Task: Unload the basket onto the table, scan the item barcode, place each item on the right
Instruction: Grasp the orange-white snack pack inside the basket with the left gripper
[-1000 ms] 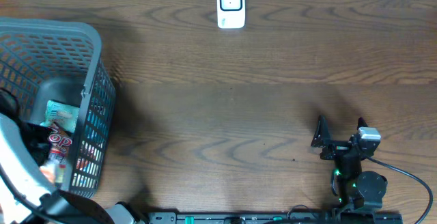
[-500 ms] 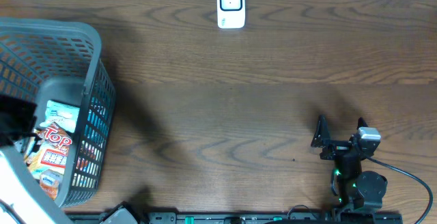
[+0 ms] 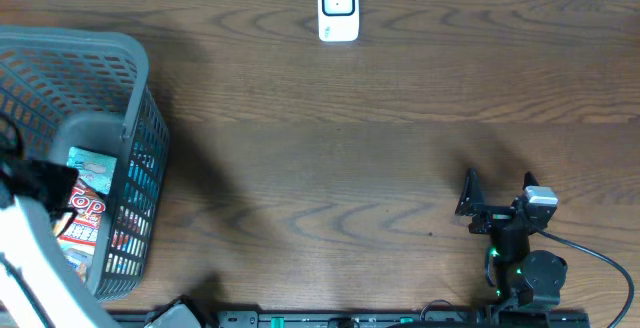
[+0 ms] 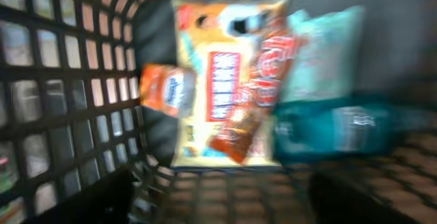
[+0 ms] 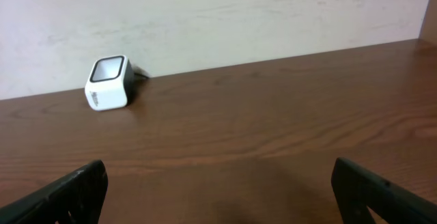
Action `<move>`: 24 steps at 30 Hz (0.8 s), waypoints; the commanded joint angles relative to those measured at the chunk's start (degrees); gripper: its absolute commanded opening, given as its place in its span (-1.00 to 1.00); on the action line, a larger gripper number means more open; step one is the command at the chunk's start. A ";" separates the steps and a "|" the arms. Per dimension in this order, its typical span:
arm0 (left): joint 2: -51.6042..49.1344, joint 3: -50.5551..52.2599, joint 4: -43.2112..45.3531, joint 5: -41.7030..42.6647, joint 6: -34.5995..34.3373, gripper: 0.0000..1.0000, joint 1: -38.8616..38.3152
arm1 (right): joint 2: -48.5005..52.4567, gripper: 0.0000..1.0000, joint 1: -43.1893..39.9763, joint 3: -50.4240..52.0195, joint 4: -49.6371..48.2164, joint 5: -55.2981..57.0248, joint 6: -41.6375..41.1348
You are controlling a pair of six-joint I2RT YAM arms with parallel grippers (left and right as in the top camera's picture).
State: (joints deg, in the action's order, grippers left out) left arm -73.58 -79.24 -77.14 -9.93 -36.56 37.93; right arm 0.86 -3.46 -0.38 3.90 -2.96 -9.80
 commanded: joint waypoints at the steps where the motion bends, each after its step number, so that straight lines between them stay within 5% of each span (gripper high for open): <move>1: -3.98 6.75 1.29 -5.75 -1.53 0.54 2.67 | -0.17 0.99 0.50 0.07 0.20 0.26 0.66; 11: -12.15 14.95 5.64 -4.87 -1.57 0.49 15.04 | -0.15 0.99 0.50 0.07 0.20 0.26 0.66; 24: -12.92 23.61 18.05 -4.04 -0.13 0.49 15.52 | -0.15 0.98 0.50 0.07 0.20 0.26 0.66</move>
State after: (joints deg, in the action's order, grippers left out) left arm -86.06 -57.47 -60.29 -13.26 -37.26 53.15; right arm 0.86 -3.46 -0.38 3.88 -2.96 -9.80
